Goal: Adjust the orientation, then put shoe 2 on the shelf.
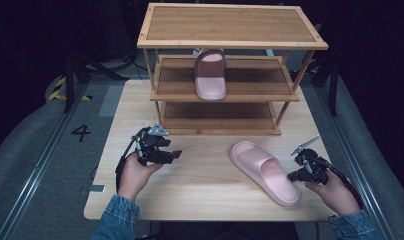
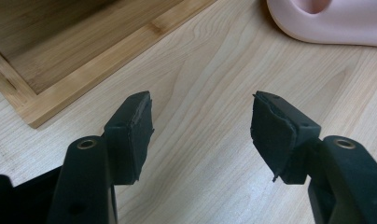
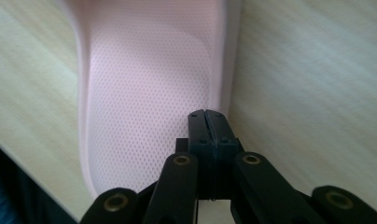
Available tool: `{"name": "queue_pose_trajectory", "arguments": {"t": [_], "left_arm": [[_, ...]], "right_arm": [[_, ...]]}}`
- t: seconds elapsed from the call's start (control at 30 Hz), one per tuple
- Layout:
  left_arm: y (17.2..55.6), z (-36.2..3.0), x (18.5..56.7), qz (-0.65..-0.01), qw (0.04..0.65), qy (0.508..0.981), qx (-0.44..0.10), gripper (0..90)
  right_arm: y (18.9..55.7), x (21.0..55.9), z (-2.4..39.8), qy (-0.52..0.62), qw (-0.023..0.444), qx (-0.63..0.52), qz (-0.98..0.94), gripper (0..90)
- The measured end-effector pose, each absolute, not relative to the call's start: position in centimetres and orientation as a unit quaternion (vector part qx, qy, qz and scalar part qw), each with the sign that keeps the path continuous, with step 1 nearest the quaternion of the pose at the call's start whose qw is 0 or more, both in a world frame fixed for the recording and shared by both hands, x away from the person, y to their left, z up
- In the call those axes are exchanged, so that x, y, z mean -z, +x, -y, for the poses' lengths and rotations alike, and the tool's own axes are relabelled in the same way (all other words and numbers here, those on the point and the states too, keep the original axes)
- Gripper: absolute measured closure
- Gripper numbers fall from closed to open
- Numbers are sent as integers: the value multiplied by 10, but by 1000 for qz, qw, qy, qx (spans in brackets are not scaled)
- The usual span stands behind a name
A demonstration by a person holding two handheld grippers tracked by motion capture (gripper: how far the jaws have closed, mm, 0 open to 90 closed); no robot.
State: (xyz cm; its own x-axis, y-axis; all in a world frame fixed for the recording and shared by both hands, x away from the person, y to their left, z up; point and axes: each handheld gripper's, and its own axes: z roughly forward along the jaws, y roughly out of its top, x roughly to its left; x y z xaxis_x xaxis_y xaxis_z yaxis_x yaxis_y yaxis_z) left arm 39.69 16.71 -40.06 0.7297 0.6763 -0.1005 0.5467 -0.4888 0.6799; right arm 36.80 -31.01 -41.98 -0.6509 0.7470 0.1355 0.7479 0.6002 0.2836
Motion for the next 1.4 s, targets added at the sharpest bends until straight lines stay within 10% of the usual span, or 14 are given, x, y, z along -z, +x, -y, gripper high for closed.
{"name": "queue_pose_trajectory", "arguments": {"t": [0.53,1.4], "left_arm": [[389,-178,401,-367,361,852,-95,388],[380,-195,400,-383,360,844,-102,395]], "right_arm": [[376,410,306,-382,-53,226,895,743],[387,413,297,-388,-55,248,886,853]]}}
